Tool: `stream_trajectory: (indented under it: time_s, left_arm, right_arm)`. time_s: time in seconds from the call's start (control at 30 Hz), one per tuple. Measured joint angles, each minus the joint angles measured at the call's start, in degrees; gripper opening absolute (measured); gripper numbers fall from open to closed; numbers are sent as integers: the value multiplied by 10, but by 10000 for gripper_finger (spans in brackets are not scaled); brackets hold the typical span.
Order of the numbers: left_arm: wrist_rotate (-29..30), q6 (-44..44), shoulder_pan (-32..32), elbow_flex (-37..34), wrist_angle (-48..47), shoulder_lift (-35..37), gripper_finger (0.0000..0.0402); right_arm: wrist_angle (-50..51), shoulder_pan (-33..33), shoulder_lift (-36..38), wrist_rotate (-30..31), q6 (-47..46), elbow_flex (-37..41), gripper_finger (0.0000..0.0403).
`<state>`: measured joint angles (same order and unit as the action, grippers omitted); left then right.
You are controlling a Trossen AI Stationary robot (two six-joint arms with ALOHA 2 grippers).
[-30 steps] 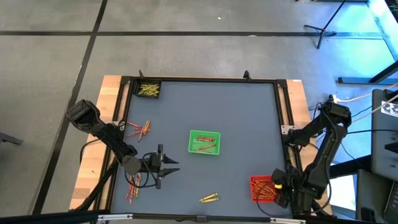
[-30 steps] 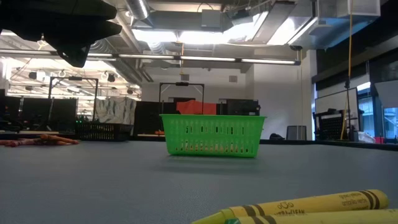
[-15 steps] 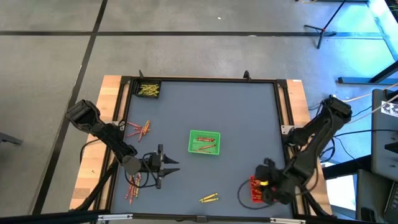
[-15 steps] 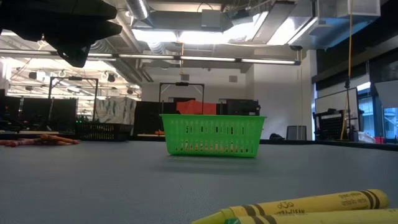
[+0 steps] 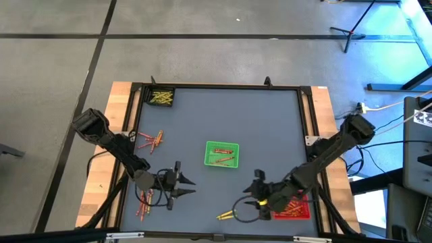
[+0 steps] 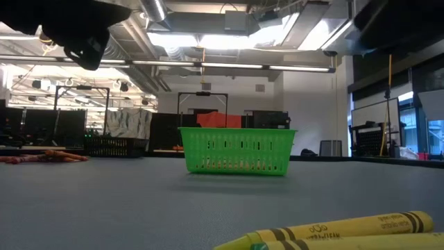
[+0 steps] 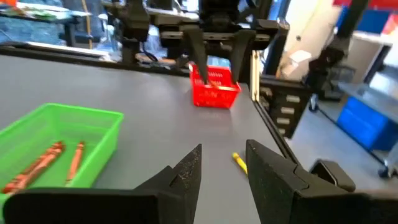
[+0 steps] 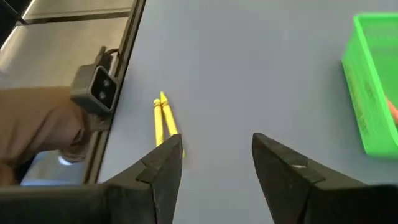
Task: Sort crayons
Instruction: Put the light green crayon into the black bin
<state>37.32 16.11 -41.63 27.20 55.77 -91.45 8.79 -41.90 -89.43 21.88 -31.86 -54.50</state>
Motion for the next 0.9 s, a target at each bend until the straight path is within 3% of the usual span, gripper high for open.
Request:
stream_trajectory:
  time_s: [0.2, 0.4, 0.53, 0.9]
  left_arm:
    - [-21, -45, 10, 78, -60, -49, 110]
    - [-88, -47, 32, 151, -131, -88, 110]
    - [-115, -45, 38, 169, -145, -105, 110]
    - [-109, -42, 41, 174, -141, -110, 110]
  right_arm:
    - [-115, 15, -73, -8, 71, 0, 193]
    - [-189, 15, -134, -20, 110, 0, 193]
    - [-194, 15, -166, -26, 113, 0, 193]
    - [-229, 15, -224, -49, 124, 0, 181]
